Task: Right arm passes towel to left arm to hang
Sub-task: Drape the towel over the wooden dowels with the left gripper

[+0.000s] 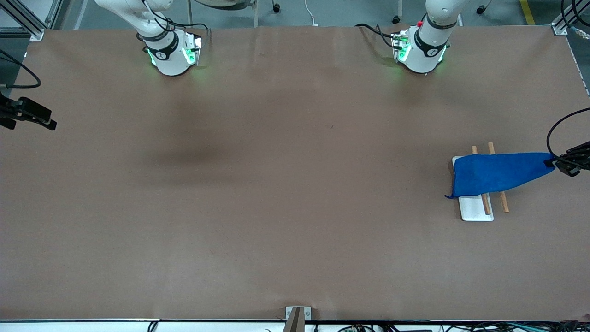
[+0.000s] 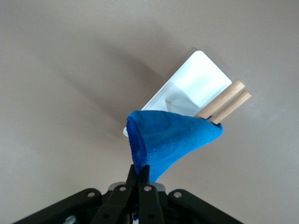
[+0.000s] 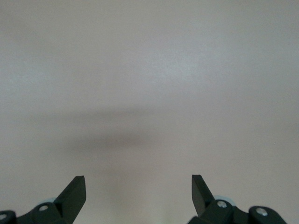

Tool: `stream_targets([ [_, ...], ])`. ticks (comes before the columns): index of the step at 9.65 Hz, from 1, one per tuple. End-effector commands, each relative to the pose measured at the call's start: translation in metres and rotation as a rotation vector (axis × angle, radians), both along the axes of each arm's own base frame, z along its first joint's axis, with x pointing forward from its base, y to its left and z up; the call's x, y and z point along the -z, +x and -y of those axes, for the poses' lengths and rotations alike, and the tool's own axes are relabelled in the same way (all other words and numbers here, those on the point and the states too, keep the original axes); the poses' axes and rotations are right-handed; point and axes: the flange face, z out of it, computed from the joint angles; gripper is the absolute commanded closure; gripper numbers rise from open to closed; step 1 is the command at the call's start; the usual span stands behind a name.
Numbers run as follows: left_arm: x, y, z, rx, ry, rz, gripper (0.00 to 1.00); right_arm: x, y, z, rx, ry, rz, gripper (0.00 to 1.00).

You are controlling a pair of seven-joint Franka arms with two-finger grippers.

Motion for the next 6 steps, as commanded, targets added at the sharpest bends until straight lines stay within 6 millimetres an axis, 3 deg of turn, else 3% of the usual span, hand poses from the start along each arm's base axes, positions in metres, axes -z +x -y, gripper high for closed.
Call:
stream_targets([
  [1,0.037,-0.002,-0.025,0.047,-0.021,-0.002,0.97,-0.001,-0.005,-0.003,-0.015,-0.017,-0.001,0.0],
  [2,0.053,-0.006,-0.041,0.068,-0.01,-0.002,0.96,-0.003,-0.004,-0.005,-0.018,-0.02,0.008,0.0],
  [4,0.069,-0.006,-0.045,0.068,-0.032,-0.013,0.92,-0.003,-0.005,-0.002,-0.017,-0.019,0.004,0.0],
  [5,0.07,-0.005,-0.044,0.072,-0.029,-0.012,0.79,-0.007,-0.003,-0.001,-0.018,-0.025,0.017,0.0],
  [6,0.075,-0.004,-0.046,0.07,-0.036,-0.015,0.45,-0.008,-0.002,-0.001,-0.02,-0.025,0.018,0.0],
])
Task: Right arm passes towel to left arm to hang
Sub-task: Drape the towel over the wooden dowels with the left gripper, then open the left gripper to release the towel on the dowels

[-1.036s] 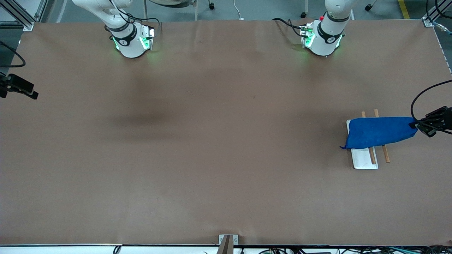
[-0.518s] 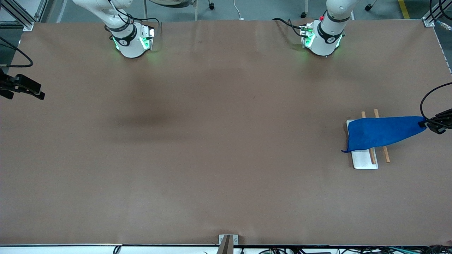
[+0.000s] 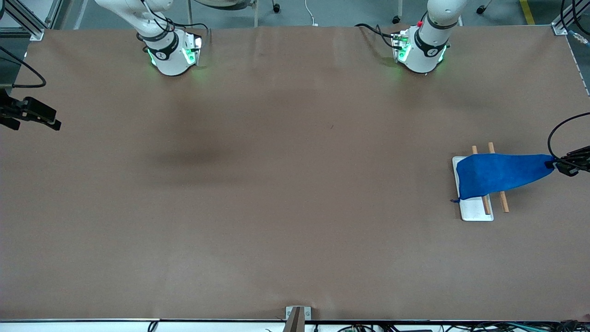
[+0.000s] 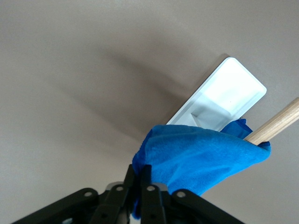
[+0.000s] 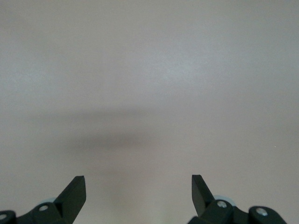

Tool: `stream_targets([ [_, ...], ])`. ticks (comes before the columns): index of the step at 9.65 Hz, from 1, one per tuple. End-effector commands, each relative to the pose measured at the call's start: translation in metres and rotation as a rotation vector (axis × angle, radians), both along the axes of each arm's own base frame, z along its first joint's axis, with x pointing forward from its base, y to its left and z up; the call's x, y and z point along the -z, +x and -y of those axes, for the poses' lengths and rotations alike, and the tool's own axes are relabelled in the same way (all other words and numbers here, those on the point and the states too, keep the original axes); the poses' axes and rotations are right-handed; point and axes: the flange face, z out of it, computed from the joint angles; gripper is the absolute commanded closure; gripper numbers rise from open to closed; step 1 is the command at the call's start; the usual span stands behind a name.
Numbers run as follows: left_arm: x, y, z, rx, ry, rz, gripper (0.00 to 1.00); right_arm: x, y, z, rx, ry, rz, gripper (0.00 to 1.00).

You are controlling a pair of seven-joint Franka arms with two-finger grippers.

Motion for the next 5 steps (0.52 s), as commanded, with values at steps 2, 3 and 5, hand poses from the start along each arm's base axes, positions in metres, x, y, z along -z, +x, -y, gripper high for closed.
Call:
stream_targets([
  [2,0.003,0.01,0.001,0.049,0.032,0.013,0.0,-0.005,-0.003,0.003,-0.007,-0.02,0.01,0.0],
  [3,-0.017,0.019,0.004,0.059,0.056,0.048,0.0,-0.005,-0.002,0.004,-0.006,-0.02,0.013,0.0],
  [5,-0.056,0.05,0.055,0.193,0.192,0.09,0.0,-0.004,-0.002,0.003,-0.001,-0.02,0.012,0.0],
])
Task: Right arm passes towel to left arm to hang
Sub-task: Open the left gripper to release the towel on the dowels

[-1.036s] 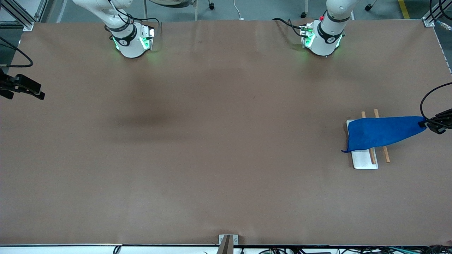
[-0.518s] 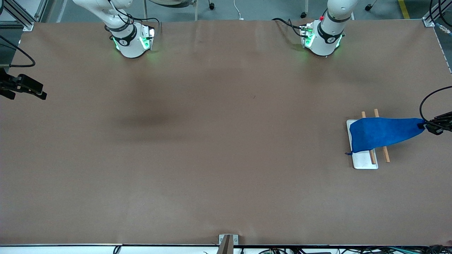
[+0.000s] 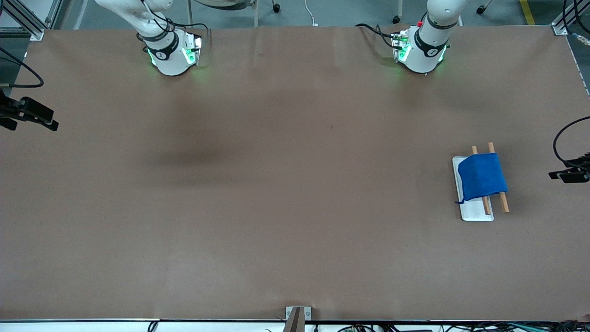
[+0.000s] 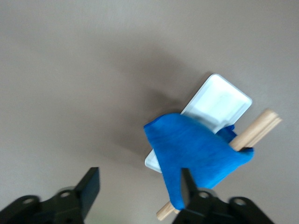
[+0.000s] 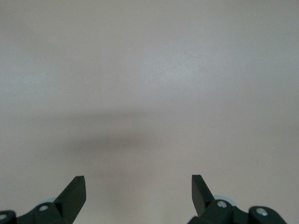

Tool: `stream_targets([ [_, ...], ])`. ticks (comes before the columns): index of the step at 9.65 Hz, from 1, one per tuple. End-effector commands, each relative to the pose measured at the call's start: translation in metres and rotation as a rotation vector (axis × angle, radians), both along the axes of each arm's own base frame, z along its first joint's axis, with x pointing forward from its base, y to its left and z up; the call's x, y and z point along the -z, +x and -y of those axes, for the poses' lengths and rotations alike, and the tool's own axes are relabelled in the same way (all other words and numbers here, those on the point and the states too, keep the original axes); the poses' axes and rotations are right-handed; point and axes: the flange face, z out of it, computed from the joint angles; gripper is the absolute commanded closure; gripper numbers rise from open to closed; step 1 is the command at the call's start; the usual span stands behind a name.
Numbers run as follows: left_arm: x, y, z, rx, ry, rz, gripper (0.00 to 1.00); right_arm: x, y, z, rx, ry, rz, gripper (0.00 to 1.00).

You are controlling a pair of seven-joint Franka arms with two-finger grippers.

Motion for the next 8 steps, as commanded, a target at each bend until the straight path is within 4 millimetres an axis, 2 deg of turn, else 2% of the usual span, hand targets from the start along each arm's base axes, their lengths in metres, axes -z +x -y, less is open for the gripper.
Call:
stream_targets([
  [1,-0.034,0.027,0.06,0.136,0.133,0.033,0.0,-0.001,-0.002,0.0,-0.004,-0.016,-0.002,0.0],
  [2,-0.059,0.034,0.087,0.175,0.144,0.071,0.0,-0.001,-0.002,0.0,-0.004,-0.016,0.001,0.0],
  [4,-0.123,0.032,0.144,0.251,0.172,0.16,0.0,-0.002,-0.002,0.0,-0.004,-0.017,0.006,0.0],
  [5,-0.141,0.027,0.171,0.289,0.171,0.167,0.0,-0.002,-0.002,0.0,-0.004,-0.017,0.006,0.0],
  [7,-0.161,0.019,0.226,0.379,0.144,0.157,0.0,-0.002,-0.002,0.0,-0.004,-0.017,0.006,0.0],
  [8,-0.174,0.013,0.239,0.396,0.149,0.162,0.0,-0.002,-0.002,0.0,-0.004,-0.017,0.006,0.0],
])
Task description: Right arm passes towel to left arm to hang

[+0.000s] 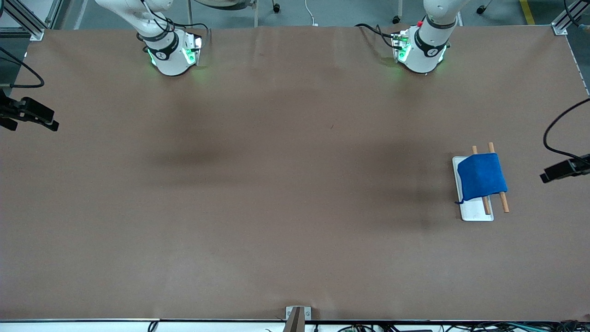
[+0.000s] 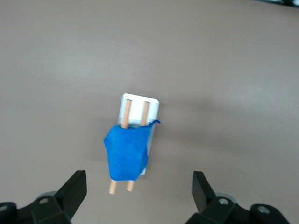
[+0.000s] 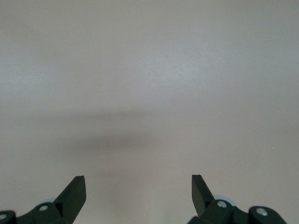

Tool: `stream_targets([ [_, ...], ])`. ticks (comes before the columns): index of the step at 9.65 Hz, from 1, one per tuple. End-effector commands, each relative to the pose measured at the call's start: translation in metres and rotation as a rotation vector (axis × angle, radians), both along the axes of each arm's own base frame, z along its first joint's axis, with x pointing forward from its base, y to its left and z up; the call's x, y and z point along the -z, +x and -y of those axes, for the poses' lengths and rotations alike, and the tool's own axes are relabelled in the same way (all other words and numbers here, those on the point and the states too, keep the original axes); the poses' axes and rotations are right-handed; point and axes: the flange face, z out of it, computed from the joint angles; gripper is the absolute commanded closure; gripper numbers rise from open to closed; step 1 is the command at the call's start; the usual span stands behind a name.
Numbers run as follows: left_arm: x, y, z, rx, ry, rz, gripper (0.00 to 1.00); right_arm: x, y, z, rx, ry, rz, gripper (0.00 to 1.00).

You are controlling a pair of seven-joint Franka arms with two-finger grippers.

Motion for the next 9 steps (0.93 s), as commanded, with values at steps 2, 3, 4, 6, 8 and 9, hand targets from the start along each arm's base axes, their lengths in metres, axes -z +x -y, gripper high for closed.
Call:
stream_targets([
  [2,-0.019,-0.016,0.036,0.06,0.035,0.004,0.0,-0.002,-0.001,0.003,0.001,-0.016,0.005,0.0],
  [3,-0.021,-0.018,0.043,0.073,0.03,0.002,0.0,-0.003,-0.002,0.003,0.002,-0.016,0.006,0.0],
  [4,-0.024,-0.019,0.051,0.089,0.024,0.005,0.0,-0.003,-0.002,0.003,0.002,-0.015,0.008,0.0],
  [6,-0.046,-0.033,0.077,0.12,0.024,0.032,0.0,-0.003,-0.002,0.003,0.002,-0.015,0.008,0.0],
  [8,-0.059,-0.05,0.099,0.133,0.044,0.029,0.0,-0.003,-0.002,0.003,0.002,-0.015,0.008,0.0],
  [9,-0.067,-0.063,0.107,0.131,0.05,0.026,0.0,-0.003,-0.002,0.003,0.002,-0.015,0.008,0.0],
])
